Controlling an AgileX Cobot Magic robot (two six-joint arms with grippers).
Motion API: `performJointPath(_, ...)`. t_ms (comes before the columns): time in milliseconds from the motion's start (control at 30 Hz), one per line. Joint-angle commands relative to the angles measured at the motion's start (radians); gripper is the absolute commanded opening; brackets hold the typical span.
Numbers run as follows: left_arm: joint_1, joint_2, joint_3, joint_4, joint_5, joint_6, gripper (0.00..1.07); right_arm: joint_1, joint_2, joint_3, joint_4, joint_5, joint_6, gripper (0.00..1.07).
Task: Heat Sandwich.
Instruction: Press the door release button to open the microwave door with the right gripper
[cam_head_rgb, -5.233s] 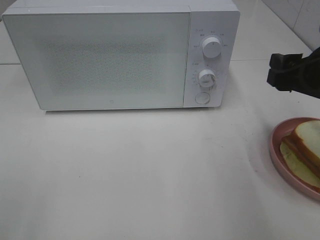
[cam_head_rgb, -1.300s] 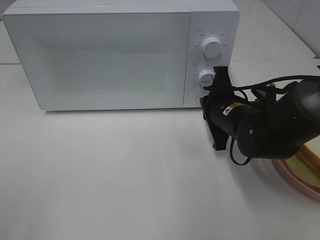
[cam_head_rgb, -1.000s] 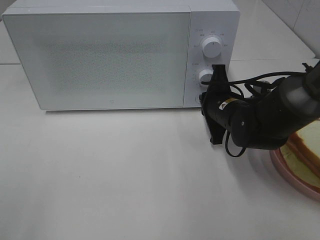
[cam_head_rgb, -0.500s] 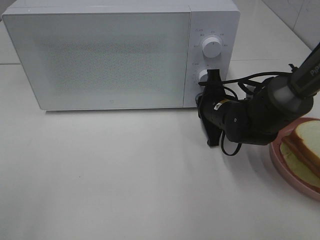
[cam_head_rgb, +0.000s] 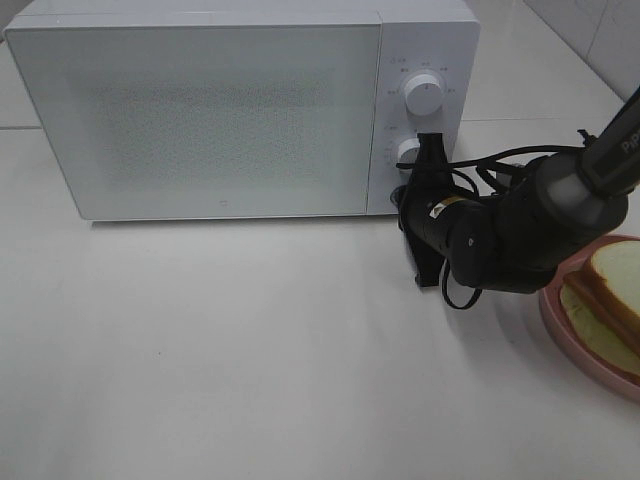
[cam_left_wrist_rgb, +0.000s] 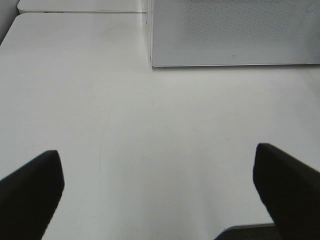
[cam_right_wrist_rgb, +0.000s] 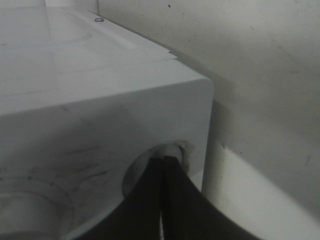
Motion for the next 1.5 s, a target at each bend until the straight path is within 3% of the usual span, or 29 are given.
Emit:
performJointPath(33, -0.005, -0.019, 0.002, -0.005, -0.005, -0.007, 0.98, -0.012, -0.028, -0.023, 0.018, -0.142, -0.022, 0.0)
performJointPath(533, -0.005, -0.019, 0.002, -0.005, -0.005, -0.007, 0.98, -0.012, -0.028, -0.035, 0.064, -0.225, -0.042, 0.0)
performJointPath(1067, -0.005, -0.019, 0.002, -0.005, -0.005, -0.007, 0.98, -0.024, 0.043, -0.221, 0.089, -0.299, -0.118, 0.0)
performJointPath(1500, -0.005, -0.019, 0.002, -0.005, -0.005, -0.007, 0.98, -0.024, 0.043, -0.225, 0.092, -0.289, -0.149, 0.0)
